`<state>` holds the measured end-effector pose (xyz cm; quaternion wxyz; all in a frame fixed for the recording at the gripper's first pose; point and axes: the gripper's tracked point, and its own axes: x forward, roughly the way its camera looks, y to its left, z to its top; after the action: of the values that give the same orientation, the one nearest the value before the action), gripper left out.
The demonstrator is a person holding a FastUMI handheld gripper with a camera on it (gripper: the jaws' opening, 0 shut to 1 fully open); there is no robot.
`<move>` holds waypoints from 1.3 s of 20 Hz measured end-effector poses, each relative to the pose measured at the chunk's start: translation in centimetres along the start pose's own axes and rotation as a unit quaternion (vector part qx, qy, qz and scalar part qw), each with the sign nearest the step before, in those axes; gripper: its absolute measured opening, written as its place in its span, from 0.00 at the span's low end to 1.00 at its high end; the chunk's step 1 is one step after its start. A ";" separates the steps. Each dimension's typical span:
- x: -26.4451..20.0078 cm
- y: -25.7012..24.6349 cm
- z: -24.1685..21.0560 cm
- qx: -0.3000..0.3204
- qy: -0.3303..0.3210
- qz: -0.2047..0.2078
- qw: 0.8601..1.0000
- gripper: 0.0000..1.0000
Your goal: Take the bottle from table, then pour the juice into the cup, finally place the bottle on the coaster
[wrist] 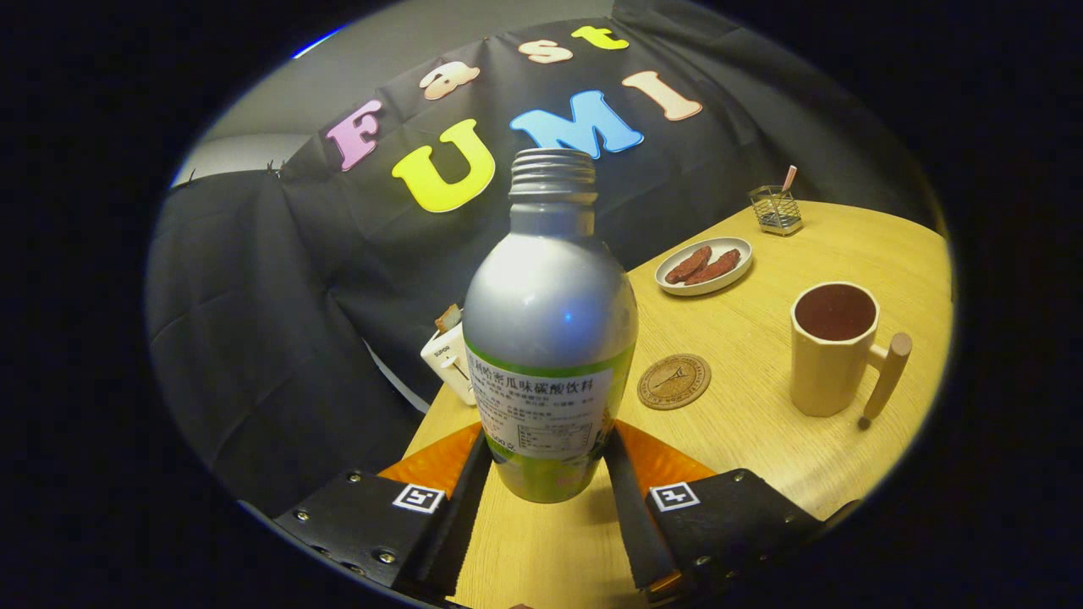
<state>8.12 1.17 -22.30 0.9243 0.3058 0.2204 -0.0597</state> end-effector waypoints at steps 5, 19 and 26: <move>-0.1 -1.0 1.3 0.080 -0.008 0.021 0.997 0.73; 0.8 -3.4 1.7 0.286 -0.013 0.040 0.957 0.73; 0.9 -3.6 1.6 0.373 -0.002 0.048 0.927 0.73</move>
<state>8.62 -2.67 -23.49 0.7460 0.6383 0.1654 -0.0934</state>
